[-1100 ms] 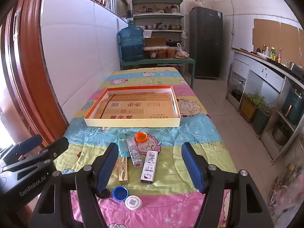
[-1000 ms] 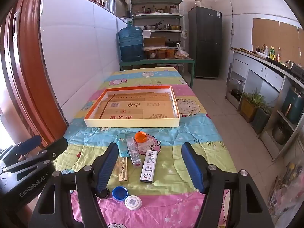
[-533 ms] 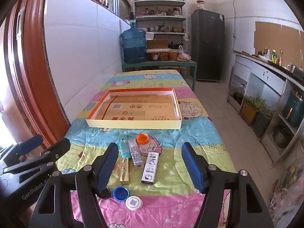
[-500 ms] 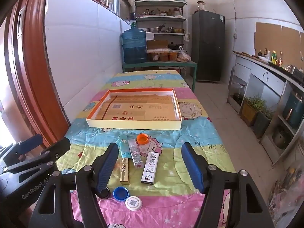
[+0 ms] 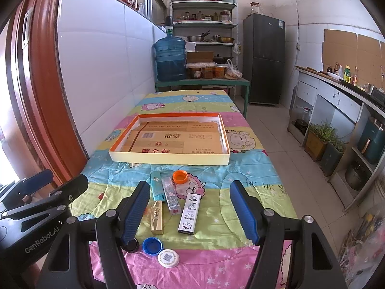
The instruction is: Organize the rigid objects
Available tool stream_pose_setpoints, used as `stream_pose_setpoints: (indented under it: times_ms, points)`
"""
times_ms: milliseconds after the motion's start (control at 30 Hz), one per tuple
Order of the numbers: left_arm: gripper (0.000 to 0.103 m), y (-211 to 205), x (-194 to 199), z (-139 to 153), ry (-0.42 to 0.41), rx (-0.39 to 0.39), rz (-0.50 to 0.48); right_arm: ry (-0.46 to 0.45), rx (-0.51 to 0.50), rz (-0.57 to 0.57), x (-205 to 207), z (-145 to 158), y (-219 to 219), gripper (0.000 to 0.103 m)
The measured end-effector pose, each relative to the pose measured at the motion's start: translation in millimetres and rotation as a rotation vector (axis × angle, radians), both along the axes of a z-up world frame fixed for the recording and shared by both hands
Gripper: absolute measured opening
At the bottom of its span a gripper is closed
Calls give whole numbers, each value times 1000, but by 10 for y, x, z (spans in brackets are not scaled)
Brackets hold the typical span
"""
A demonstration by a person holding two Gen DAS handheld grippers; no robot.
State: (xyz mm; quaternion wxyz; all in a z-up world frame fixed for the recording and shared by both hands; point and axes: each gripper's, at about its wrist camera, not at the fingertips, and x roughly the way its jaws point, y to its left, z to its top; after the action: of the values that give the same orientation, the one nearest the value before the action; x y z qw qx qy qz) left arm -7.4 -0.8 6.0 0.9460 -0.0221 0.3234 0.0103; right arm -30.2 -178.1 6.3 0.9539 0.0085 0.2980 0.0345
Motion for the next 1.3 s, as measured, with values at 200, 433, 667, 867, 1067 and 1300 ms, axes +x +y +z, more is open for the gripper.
stream_pose_setpoints:
  times_ms: [200, 433, 667, 867, 1067, 1300]
  points:
    - [72, -2, 8, 12, 1, 1, -2, 1, 4, 1, 7, -2, -11, 68]
    - [72, -29, 22, 19, 4, 5, -6, 1, 6, 1, 8, -10, -10, 68]
    - [72, -41, 52, 8, 11, 6, -10, 10, 10, 2, 41, -37, 6, 68]
    - [72, -59, 49, -12, 10, 7, -8, 8, 12, 1, 45, -46, 12, 68]
    - [72, -57, 35, -31, 10, 4, -8, 12, 17, 0, 46, -60, 11, 68]
    - [72, -65, 22, -54, 13, 4, -8, 16, 21, -1, 44, -81, 3, 68]
